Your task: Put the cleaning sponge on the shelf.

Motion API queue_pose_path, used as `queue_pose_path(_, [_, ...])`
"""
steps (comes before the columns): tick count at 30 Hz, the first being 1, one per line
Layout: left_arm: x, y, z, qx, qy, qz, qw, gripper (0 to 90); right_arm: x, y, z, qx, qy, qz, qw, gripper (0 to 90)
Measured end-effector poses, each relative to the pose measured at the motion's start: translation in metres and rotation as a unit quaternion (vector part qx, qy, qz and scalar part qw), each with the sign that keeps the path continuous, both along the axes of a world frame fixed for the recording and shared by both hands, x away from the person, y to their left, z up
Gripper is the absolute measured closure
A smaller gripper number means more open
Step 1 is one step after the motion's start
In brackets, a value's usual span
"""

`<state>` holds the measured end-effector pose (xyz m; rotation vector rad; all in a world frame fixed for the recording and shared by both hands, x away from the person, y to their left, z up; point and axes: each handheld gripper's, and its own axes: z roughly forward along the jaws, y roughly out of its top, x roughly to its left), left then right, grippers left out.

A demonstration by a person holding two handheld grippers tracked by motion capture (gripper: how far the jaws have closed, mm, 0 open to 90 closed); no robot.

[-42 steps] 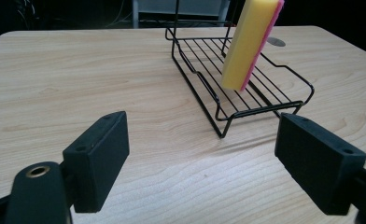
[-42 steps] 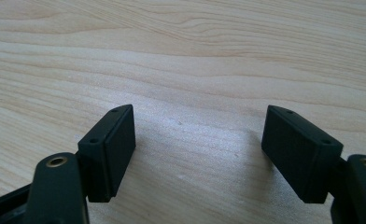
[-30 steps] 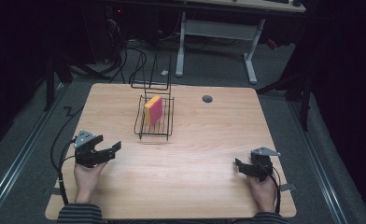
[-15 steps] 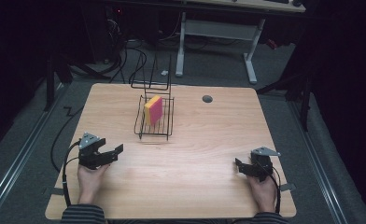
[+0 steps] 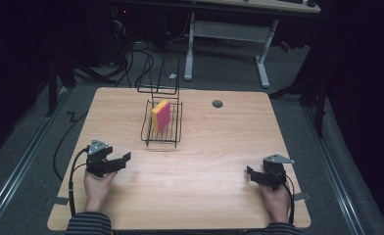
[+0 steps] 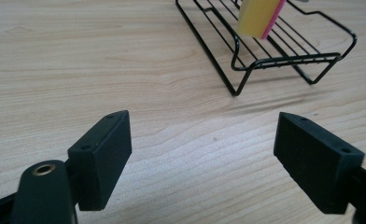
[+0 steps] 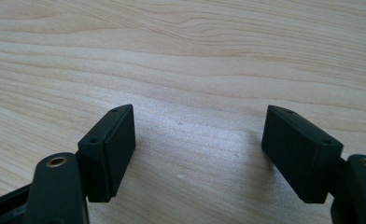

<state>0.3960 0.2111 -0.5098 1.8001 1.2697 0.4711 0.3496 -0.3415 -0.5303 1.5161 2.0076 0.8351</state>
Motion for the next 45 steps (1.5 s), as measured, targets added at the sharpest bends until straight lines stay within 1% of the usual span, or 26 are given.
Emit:
queue_pose_path(3, [0.002, -0.001, -0.003, 0.004, 0.001, 0.001, 1.0, 20.1, 0.0, 0.0, 0.0, 0.0, 0.0, 0.0, 1.0, 26.2])
queue_pose_path(4, [0.004, -0.002, -0.005, 0.008, 0.006, 0.003, 0.9999, 20.1, 0.0, 0.0, 0.0, 0.0, 0.0, 0.0, 1.0, 26.2])
queue_pose_path(11, [0.007, -0.004, -0.01, 0.02, 0.014, 0.004, 0.9997, 20.6, 0.0, 0.0, 0.0, 0.0, 0.0, 0.0, 1.0, 26.2])
queue_pose_path(19, [0.009, -0.006, -0.014, 0.032, 0.019, 0.007, 0.9993, 20.8, 0.0, 0.0, 0.0, 0.0, 0.0, 0.0, 1.0, 26.2])
queue_pose_path(21, [0.011, -0.006, -0.016, 0.036, 0.023, 0.01, 0.999, 20.9, 0.0, 0.0, 0.0, 0.0, 0.0, 0.0, 1.0, 26.2])
queue_pose_path(25, [0.012, -0.007, -0.017, 0.041, 0.022, 0.012, 0.9988, 21.1, 0.0, 0.0, 0.0, 0.0, 0.0, 0.0, 1.0, 26.2])
queue_pose_path(28, [0.013, -0.007, -0.019, 0.044, 0.025, 0.014, 0.9986, 21.2, 0.0, 0.0, 0.0, 0.0, 0.0, 0.0, 1.0, 26.2])
queue_pose_path(30, [0.014, -0.008, -0.021, 0.052, 0.027, 0.016, 0.9981, 21.3, 0.0, 0.0, 0.0, 0.0, 0.0, 0.0, 1.0, 26.2])
queue_pose_path(34, [0.015, -0.009, -0.022, 0.058, 0.029, 0.017, 0.9978, 21.5, 0.0, 0.0, 0.0, 0.0, 0.0, 0.0, 1.0, 26.2])
queue_pose_path(36, [0.016, -0.009, -0.024, 0.057, 0.033, 0.02, 0.9976, 21.6, 0.0, 0.0, 0.0, 0.0, 0.0, 0.0, 1.0, 26.2])
queue_pose_path(43, [0.017, -0.008, -0.025, 0.058, 0.035, 0.023, 0.9974, 21.9, 0.0, 0.0, 0.0, 0.0, 0.0, 0.0, 1.0, 26.2])
queue_pose_path(45, [0.018, -0.008, -0.026, 0.059, 0.038, 0.026, 0.9972, 21.9, 0.0, 0.0, 0.0, 0.0, 0.0, 0.0, 1.0, 26.2])
